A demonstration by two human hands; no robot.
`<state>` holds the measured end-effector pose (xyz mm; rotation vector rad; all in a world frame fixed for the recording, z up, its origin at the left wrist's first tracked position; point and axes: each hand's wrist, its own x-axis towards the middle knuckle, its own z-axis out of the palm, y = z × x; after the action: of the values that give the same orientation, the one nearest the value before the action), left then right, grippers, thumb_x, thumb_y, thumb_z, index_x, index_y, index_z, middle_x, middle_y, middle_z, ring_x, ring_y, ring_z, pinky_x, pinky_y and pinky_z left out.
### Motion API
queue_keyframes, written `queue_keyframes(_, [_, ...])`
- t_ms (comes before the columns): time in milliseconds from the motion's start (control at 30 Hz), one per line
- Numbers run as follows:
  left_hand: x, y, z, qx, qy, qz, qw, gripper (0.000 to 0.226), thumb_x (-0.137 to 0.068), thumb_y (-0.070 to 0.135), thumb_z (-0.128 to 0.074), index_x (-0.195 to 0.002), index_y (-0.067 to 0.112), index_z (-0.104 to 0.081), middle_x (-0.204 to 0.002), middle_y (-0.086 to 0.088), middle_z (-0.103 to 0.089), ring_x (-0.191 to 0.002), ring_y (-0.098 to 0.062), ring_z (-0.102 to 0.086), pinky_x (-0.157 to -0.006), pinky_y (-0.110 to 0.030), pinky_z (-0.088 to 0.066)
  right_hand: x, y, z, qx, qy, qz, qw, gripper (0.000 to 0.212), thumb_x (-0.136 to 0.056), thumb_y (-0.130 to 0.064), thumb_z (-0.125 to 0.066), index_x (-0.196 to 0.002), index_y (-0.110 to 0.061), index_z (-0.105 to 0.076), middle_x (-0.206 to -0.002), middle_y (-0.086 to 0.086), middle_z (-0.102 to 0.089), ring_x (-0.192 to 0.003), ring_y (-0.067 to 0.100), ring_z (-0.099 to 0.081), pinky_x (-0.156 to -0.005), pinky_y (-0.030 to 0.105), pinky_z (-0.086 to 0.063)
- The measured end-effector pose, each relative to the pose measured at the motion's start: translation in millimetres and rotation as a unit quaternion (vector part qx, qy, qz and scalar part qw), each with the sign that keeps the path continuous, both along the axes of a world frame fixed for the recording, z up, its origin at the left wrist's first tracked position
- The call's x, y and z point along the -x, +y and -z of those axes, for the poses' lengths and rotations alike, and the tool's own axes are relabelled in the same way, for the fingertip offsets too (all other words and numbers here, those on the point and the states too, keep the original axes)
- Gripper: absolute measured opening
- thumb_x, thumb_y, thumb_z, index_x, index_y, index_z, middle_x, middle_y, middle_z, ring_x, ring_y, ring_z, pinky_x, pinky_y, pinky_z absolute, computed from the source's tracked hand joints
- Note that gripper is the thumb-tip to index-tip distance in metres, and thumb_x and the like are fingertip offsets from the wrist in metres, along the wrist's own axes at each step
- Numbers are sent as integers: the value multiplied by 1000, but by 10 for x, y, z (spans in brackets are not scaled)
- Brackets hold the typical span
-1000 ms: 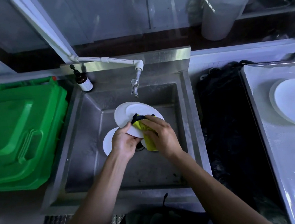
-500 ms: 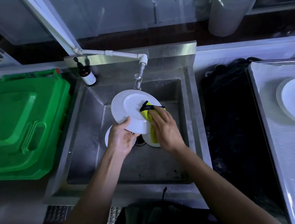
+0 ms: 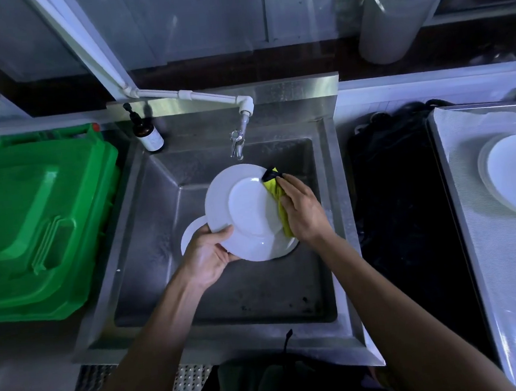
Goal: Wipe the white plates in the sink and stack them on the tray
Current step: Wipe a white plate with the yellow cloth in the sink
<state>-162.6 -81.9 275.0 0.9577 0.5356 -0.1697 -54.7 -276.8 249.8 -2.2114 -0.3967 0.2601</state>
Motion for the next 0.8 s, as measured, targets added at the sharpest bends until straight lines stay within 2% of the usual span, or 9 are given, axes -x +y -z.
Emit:
queue_keyframes(233, [39, -1, -19, -51, 4, 65, 997, 29, -80, 5, -64, -103, 15, -80, -116, -16, -73, -103, -36, -72, -68, -51, -61, -74, 24, -113, 8, -18, -7, 1000, 46, -105, -16, -41, -150, -18, -45, -157, -1, -39, -142, 24, -35, -116, 40, -32])
queue_keyframes(333, [32, -11, -31, -66, 15, 83, 994, 31, -78, 4, -66, -108, 10, -76, -117, -18, -73, -104, -37, -72, -70, -50, -61, -72, 76, -158, 11, -31, -12, 999, 44, -106, -18, -40, -150, -18, -45, -157, -1, -39, -142, 24, -35, -114, 40, -32])
queue_keyframes(467, [12, -55, -46, -94, 41, 106, 989, 46, -74, 6, -69, -120, -2, -66, -115, -19, -73, -101, -35, -72, -70, -45, -60, -35, 195, -212, 24, -78, -38, 996, 41, -106, -20, -41, -146, -17, -49, -154, 2, -43, -139, 28, -39, -111, 45, -36])
queue_keyframes(600, [7, -73, -35, -92, 39, 100, 990, 44, -74, 5, -70, -118, -1, -67, -110, -17, -75, -97, -32, -73, -68, -41, -60, 23, 311, -212, 41, -117, -80, 989, 41, -105, -20, -43, -144, -18, -52, -153, 2, -45, -138, 28, -41, -109, 48, -37])
queue_keyframes(800, [-29, -91, -33, -93, 39, 76, 992, 39, -71, 2, -69, -110, 0, -69, -97, -15, -75, -88, -28, -73, -66, -38, -60, 202, 415, -256, 35, -172, -126, 976, 52, -88, -16, -44, -137, -18, -59, -147, 3, -52, -135, 31, -46, -106, 47, -39])
